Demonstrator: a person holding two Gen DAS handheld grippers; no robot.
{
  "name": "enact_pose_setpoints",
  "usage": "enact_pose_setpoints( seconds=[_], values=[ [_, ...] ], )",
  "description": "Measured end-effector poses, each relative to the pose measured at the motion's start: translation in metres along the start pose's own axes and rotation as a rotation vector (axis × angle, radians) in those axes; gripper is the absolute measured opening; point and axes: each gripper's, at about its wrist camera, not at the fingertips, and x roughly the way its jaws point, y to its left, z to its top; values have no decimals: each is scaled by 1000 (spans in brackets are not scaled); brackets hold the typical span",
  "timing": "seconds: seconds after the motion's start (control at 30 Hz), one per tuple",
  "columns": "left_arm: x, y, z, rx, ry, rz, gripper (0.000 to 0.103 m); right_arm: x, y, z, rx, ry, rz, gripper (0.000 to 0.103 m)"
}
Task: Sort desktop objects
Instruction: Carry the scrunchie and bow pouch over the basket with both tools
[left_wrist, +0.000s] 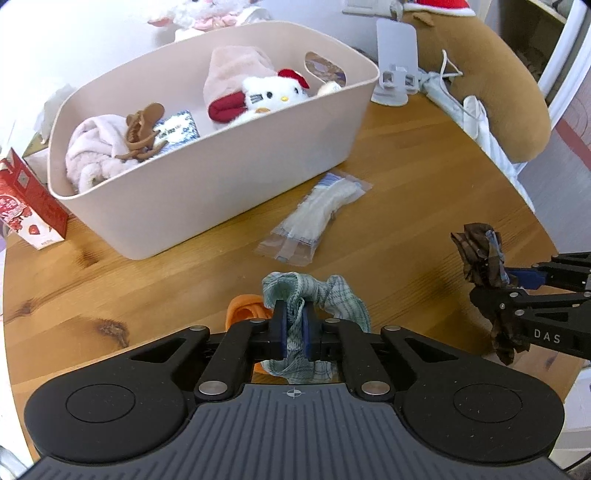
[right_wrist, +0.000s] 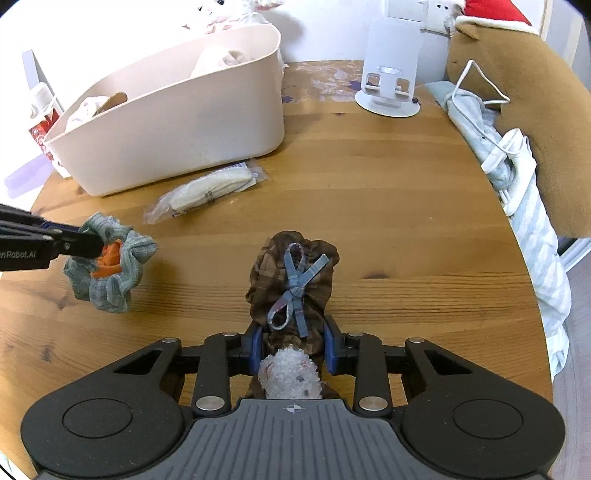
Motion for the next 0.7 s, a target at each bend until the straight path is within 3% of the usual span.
enact_pose_setpoints(
  seconds=[0.3, 0.7],
  values=[
    [-30, 17, 1, -32, -65, -27, 7, -23, 1, 11, 9, -62, 21, 30],
    [-75, 53, 28, -80, -227, 41, 7, -50, 11, 55, -49, -179, 48, 30]
  ],
)
